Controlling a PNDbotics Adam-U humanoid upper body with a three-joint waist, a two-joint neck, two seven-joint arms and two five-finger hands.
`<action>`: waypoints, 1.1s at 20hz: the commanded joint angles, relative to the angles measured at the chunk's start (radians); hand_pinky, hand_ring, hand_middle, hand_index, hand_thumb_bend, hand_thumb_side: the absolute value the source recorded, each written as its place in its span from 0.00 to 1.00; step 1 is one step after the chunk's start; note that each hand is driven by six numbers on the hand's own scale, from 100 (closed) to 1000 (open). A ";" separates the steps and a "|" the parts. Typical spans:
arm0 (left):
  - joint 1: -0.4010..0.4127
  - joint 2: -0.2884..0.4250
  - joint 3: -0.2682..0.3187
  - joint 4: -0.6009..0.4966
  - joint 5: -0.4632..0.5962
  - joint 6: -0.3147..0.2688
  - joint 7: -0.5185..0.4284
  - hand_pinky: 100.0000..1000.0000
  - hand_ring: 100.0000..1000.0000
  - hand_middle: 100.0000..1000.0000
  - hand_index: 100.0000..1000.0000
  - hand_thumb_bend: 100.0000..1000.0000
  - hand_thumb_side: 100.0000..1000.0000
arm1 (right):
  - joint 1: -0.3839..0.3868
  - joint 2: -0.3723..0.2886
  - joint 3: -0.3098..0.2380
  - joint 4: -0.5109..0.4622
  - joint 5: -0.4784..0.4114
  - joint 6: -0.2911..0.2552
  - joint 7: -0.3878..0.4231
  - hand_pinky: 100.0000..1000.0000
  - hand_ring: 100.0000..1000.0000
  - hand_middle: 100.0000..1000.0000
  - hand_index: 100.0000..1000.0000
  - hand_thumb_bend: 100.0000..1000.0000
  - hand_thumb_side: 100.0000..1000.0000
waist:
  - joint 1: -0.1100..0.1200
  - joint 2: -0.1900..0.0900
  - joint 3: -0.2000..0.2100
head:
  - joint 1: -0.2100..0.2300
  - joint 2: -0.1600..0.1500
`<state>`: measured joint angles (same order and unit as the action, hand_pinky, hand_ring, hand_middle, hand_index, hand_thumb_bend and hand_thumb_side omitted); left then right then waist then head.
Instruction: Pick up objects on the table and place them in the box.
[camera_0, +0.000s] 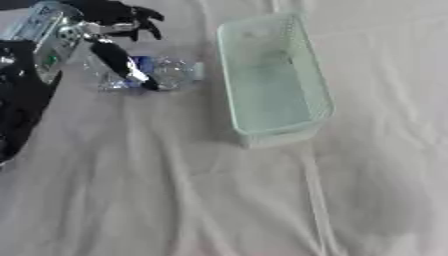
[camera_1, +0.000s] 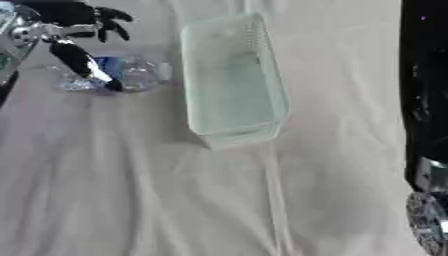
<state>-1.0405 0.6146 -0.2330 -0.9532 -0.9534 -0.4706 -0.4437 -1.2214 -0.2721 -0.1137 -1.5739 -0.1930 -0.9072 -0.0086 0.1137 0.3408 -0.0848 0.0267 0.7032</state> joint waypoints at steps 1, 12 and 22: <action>-0.007 0.017 0.004 -0.002 0.011 -0.001 0.001 0.49 0.60 1.00 0.85 0.76 0.71 | -0.033 -0.004 0.002 -0.006 -0.008 0.000 0.011 0.66 0.77 0.82 0.84 0.00 1.00 | -0.002 -0.016 -0.003 | -0.004 0.000; 0.025 0.029 0.007 0.011 0.025 0.001 -0.002 0.49 0.59 1.00 0.85 0.75 0.71 | -0.049 -0.006 -0.001 -0.002 -0.028 0.000 0.036 0.66 0.76 0.82 0.84 0.00 1.00 | -0.006 -0.002 -0.007 | 0.002 0.009; 0.043 0.038 0.013 0.017 0.026 0.013 -0.003 0.29 0.48 1.00 0.79 0.67 0.57 | -0.055 -0.006 -0.003 0.002 -0.044 0.000 0.053 0.66 0.76 0.82 0.84 0.00 1.00 | -0.009 0.003 -0.008 | 0.006 0.013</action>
<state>-0.9940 0.6171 -0.2276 -0.9352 -0.9236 -0.4631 -0.4443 -1.2520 -0.2720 -0.1117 -1.5673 -0.2301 -0.9077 0.0385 0.1111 0.3614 -0.0935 0.0272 0.7200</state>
